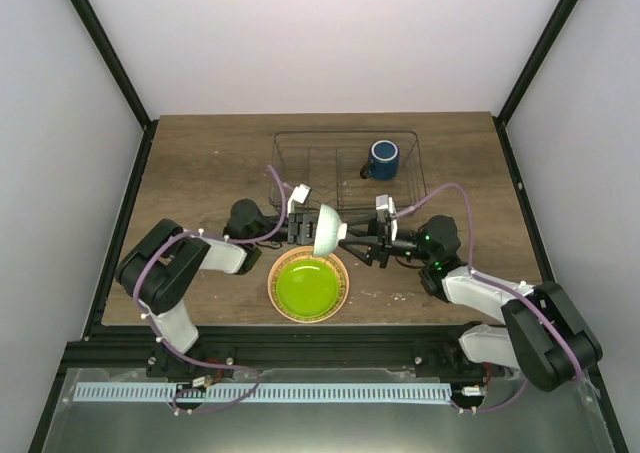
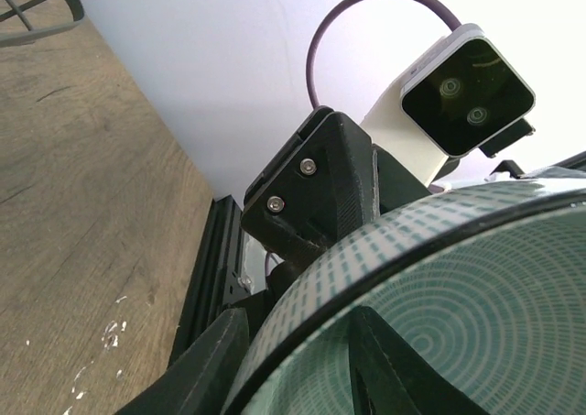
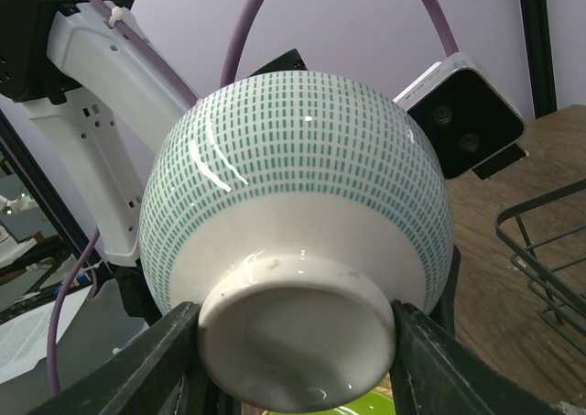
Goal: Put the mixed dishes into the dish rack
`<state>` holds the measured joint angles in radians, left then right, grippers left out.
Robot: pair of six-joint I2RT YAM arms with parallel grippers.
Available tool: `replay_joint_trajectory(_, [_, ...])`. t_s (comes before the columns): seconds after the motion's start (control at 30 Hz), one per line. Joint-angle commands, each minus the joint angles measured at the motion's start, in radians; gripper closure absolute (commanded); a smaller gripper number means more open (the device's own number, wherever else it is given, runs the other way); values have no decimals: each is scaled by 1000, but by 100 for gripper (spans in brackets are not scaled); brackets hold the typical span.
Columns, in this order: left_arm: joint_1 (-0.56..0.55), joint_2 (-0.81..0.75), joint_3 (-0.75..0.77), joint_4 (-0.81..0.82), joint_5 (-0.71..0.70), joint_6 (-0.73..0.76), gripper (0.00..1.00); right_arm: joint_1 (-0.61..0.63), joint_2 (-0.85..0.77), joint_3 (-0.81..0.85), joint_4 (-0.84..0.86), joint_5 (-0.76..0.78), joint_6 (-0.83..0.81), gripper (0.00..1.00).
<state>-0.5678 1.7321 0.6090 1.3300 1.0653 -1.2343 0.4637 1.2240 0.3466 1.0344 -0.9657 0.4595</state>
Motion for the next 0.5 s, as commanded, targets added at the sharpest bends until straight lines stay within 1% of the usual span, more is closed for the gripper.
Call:
replay_joint_trajectory(0.0, [9,-1,-22,69,23,10,68,6,6,33,-41,88,-37,71])
replay_joint_trajectory(0.27, [58,18,-82,99,30,15,62,-5,10,19,-72,172,-54,74])
replay_joint_trajectory(0.47, [65,56,-115,141,32,8,62,-13,32,8,-74,205,-48,74])
